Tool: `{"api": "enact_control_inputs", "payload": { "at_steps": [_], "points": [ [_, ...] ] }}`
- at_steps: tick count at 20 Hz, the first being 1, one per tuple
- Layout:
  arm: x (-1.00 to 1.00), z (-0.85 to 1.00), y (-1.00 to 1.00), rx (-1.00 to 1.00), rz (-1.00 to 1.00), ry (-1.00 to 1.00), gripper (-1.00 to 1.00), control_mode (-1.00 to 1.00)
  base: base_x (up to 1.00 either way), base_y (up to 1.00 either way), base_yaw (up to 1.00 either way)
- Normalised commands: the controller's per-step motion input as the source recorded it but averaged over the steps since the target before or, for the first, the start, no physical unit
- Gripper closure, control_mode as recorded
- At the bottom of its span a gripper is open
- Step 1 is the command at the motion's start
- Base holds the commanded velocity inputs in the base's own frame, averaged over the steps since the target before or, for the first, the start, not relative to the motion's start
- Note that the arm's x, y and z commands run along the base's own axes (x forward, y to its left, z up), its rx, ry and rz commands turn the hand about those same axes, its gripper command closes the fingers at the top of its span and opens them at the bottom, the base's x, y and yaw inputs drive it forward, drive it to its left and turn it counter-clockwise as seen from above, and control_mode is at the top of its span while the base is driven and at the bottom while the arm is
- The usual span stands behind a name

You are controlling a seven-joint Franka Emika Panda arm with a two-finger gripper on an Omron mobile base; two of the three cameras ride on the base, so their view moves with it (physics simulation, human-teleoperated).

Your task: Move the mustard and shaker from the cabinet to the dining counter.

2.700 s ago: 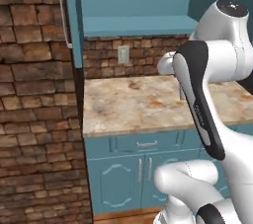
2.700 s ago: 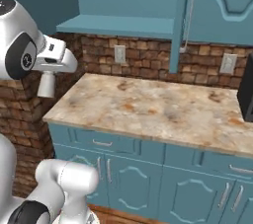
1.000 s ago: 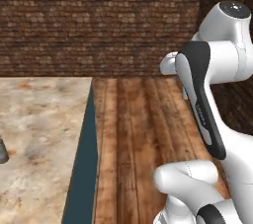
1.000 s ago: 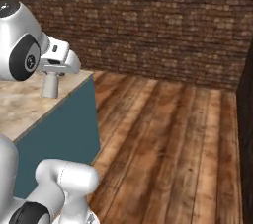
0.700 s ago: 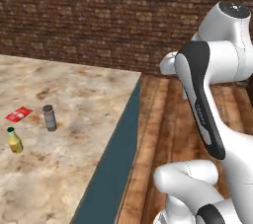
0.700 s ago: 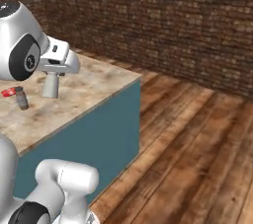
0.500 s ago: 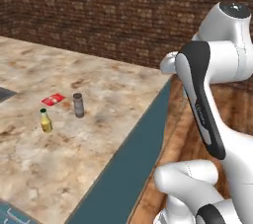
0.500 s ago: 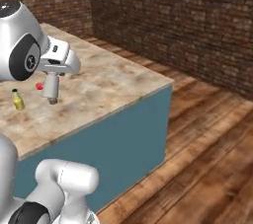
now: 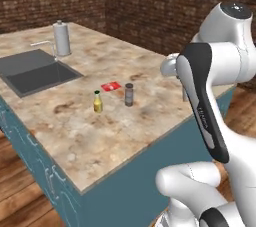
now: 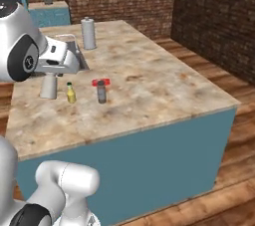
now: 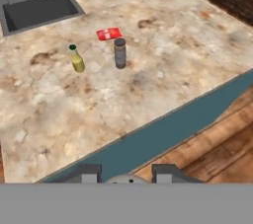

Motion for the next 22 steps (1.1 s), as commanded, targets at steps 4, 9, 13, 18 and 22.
{"api": "enact_control_inputs", "payload": {
  "at_steps": [4, 9, 13, 18, 22],
  "points": [
    [0.00, 0.00, 0.00, 0.00, 0.00, 0.00, 1.00, 1.00, 0.50, -0.29, 0.42],
    [0.00, 0.00, 0.00, 0.00, 0.00, 0.00, 1.00, 1.00, 0.44, -0.51, 0.42],
    [0.00, 0.00, 0.00, 0.00, 0.00, 0.00, 1.00, 1.00, 0.54, -0.33, 0.34],
    [0.21, 0.00, -0.44, 0.04, 0.21, -0.09, 1.00, -1.00, 0.10, -0.04, 0.05],
    [0.05, -0.03, -0.92, 0.07, 0.31, -0.33, 1.00, -1.00, 0.00, 0.00, 0.00]
  ]
}}
